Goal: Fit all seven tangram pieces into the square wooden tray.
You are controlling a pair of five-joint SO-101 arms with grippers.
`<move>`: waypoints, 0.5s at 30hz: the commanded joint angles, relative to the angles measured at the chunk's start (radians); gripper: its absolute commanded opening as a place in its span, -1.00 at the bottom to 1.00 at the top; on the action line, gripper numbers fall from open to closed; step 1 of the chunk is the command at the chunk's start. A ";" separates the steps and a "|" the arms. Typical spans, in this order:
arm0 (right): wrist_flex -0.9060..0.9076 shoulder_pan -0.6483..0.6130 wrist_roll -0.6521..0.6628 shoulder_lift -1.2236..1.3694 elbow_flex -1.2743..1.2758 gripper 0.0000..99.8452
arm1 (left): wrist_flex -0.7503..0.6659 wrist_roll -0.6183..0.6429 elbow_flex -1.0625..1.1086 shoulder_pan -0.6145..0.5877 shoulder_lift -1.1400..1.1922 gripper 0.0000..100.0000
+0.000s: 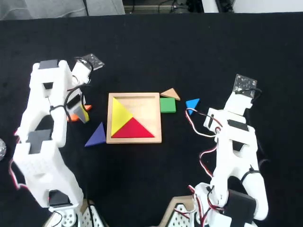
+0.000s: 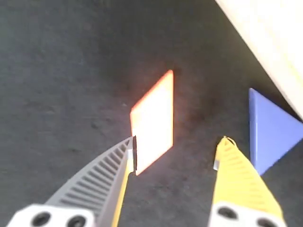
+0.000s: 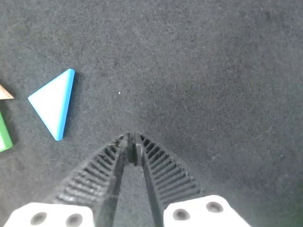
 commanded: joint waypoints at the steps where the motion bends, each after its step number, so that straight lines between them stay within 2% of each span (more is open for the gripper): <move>1: -0.018 -0.021 -0.003 -0.042 -0.061 -0.97 | -0.060 0.012 0.036 -0.028 -0.141 -0.45; 7: -0.018 -0.021 -0.003 -0.042 -0.061 -0.97 | -0.172 0.014 0.068 -0.068 -0.087 -0.45; 15: -0.018 -0.021 -0.003 -0.036 -0.059 -0.97 | -0.181 0.011 0.062 -0.061 0.011 -0.45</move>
